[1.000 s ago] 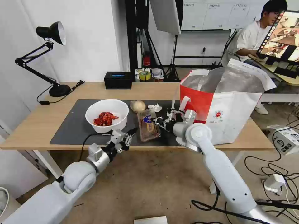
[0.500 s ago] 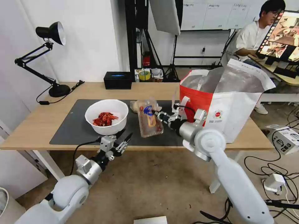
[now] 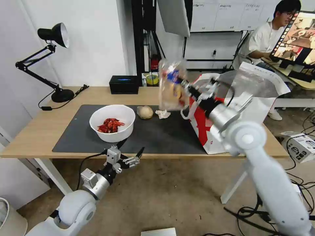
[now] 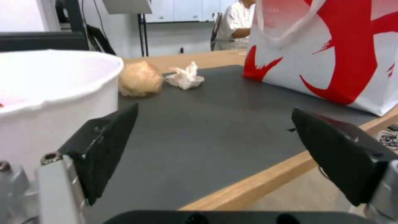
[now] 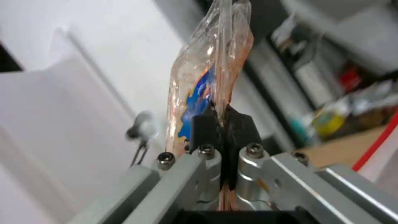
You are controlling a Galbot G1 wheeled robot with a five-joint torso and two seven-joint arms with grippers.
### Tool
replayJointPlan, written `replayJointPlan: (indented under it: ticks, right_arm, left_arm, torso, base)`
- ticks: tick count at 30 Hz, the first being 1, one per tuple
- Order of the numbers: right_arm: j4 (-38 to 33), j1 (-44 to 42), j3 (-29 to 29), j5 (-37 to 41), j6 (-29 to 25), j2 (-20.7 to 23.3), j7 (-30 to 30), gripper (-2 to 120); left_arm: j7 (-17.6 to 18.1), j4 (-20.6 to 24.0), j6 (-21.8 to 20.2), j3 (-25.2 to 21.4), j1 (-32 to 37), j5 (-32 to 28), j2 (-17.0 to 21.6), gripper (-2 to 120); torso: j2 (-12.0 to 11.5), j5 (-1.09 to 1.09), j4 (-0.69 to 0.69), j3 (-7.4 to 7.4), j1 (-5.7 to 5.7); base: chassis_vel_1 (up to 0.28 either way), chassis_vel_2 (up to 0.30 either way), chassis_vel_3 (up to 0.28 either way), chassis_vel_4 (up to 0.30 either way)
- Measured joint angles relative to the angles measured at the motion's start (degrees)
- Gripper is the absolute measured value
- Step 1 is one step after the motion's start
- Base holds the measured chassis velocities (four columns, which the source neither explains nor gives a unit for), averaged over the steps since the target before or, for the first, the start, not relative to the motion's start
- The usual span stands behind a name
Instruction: Pick up the trash from the table and place it into the takeout bag.
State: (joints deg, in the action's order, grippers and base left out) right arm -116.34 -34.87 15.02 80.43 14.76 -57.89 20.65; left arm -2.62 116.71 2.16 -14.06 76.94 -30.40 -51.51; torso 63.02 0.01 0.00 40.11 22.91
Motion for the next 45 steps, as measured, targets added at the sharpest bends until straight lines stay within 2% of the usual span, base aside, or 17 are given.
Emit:
replayJointPlan:
  ticks: [5, 6, 14, 27, 34, 45]
  right_arm:
    - [3.0, 3.6, 0.6, -7.2, -2.3, 3.8, 1.2, 0]
    - [4.5, 4.9, 1.0, -10.0, -2.8, 5.8, 2.1, 0]
    - [7.3, 4.1, 1.8, -16.7, -2.0, 10.7, 4.7, 0]
    - [4.8, -1.6, 2.1, -18.1, -0.5, 11.6, 5.1, 0]
    - [2.8, -7.1, 3.1, -18.0, -0.4, 10.6, 5.1, 0]
    - [1.7, -9.8, 3.4, -17.6, -0.4, 9.1, 6.0, 0]
  left_arm:
    - [0.0, -0.2, 0.0, 0.6, -0.2, 0.0, -0.5, 100]
    - [0.0, -0.2, -0.1, 0.9, -0.3, 0.0, -0.5, 100]
    - [0.0, -0.3, -0.1, 1.4, -1.3, -0.1, 0.0, 100]
    - [0.1, -0.4, -0.3, 2.4, -1.8, -0.1, -0.3, 100]
    - [0.1, -0.6, -0.4, 2.4, -1.8, -0.1, -0.5, 100]
    - [-0.1, -0.6, -0.6, 2.7, -1.9, 0.0, -0.7, 100]
  torso:
    - [0.0, 0.00, 0.00, 0.00, 0.00]
    - [0.0, 0.00, 0.00, 0.00, 0.00]
    - [0.0, 0.01, -0.01, 0.00, 0.00]
    - [0.0, 0.00, 0.00, 0.00, 0.00]
    - [0.0, -0.01, 0.00, 0.00, 0.00]
    - [0.0, -0.01, 0.00, 0.00, 0.00]
  base:
    - [0.000, 0.000, 0.000, 0.000]
    - [0.000, 0.000, 0.000, 0.000]
    - [0.000, 0.000, 0.000, 0.000]
    - [0.000, 0.000, 0.000, 0.000]
    - [0.000, 0.000, 0.000, 0.000]
    - [0.000, 0.000, 0.000, 0.000]
